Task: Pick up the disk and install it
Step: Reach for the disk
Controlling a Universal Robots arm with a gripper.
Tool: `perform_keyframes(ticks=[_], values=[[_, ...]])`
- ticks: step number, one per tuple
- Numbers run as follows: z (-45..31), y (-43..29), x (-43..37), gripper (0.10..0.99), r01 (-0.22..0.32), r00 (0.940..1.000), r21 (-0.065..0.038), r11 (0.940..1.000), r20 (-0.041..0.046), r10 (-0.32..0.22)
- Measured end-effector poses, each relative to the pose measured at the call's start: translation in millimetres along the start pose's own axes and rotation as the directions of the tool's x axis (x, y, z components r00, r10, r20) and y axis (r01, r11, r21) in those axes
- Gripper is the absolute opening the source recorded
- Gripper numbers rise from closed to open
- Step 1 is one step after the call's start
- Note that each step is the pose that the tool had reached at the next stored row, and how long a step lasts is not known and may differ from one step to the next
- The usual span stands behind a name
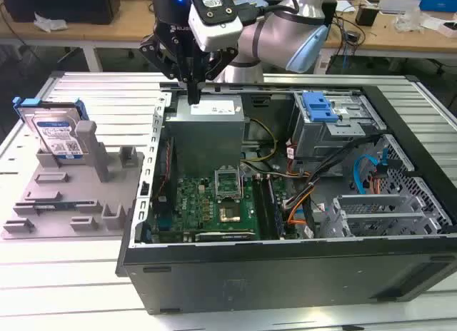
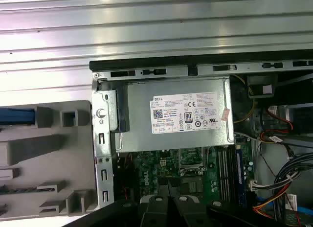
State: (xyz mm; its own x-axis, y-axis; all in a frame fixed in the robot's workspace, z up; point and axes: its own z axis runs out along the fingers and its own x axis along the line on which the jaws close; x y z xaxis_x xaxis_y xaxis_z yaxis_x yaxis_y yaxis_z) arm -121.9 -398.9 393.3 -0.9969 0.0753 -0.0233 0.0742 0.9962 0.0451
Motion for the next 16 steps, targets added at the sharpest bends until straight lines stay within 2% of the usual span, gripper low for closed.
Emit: perform_keyframes(ticks=[9,11,13,14,16], values=[[0.0,0.0,1.6,0.106,0.000,1.0000,0.000,1.0000,0.0001,0.000],[-0.2,3.8,14.8,0.106,0.000,1.0000,0.000,1.0000,-0.0001,0.000],[-0.2,12.4,33.5,0.106,0.000,1.0000,0.000,1.0000,-0.0001,0.000],[-0.1,16.2,40.5,0.106,0.000,1.0000,0.000,1.0000,0.0000,0.000],[0.0,20.4,47.7,0.106,0.000,1.0000,0.000,1.0000,0.0000,0.000]])
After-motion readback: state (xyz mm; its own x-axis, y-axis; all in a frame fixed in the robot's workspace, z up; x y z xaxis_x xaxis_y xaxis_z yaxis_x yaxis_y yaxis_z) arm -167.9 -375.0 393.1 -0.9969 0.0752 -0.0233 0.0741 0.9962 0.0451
